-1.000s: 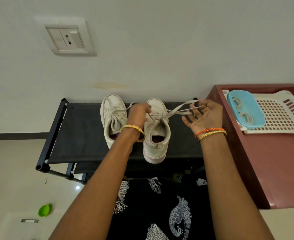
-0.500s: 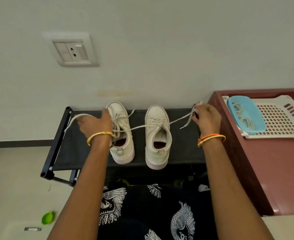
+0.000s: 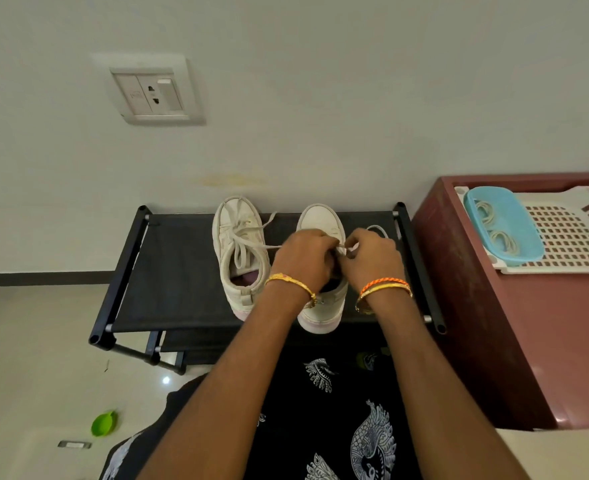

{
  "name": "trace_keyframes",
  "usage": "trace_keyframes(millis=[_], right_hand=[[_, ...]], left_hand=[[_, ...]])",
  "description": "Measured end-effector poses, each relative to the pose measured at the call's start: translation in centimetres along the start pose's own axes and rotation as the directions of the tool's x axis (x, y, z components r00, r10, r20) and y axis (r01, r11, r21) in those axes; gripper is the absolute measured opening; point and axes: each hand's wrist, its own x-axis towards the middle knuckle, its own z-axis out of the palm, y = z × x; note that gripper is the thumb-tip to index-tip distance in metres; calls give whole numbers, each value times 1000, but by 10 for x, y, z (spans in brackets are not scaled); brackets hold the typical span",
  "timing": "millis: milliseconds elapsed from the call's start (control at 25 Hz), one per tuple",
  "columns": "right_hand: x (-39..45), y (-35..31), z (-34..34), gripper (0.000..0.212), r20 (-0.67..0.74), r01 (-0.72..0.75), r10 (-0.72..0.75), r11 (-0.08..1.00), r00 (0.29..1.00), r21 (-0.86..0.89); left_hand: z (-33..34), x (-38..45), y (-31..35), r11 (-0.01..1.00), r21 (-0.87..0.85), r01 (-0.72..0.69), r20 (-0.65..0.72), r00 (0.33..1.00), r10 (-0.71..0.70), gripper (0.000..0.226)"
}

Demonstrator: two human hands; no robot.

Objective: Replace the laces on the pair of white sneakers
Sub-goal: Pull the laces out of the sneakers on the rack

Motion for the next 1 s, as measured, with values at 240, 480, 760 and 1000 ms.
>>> trace_keyframes(millis=[240, 480, 760, 1000], right_hand=[[7, 6, -10, 13, 35, -43, 37, 982, 999, 182], [20, 12, -18, 16, 164, -91, 54, 969, 985, 229], [16, 13, -1, 19, 56, -95, 82, 950, 995, 296], [4, 8, 7, 19, -29, -62, 72, 964, 997, 258]], left_hand=[[6, 14, 9, 994, 63, 94, -2, 996, -94, 28], [8, 15, 10, 989, 121, 80, 19, 996, -83, 26], [6, 8, 12, 989, 55, 140, -46, 989, -138, 20], [16, 5, -9, 617, -681, 394, -110, 778, -618, 7]])
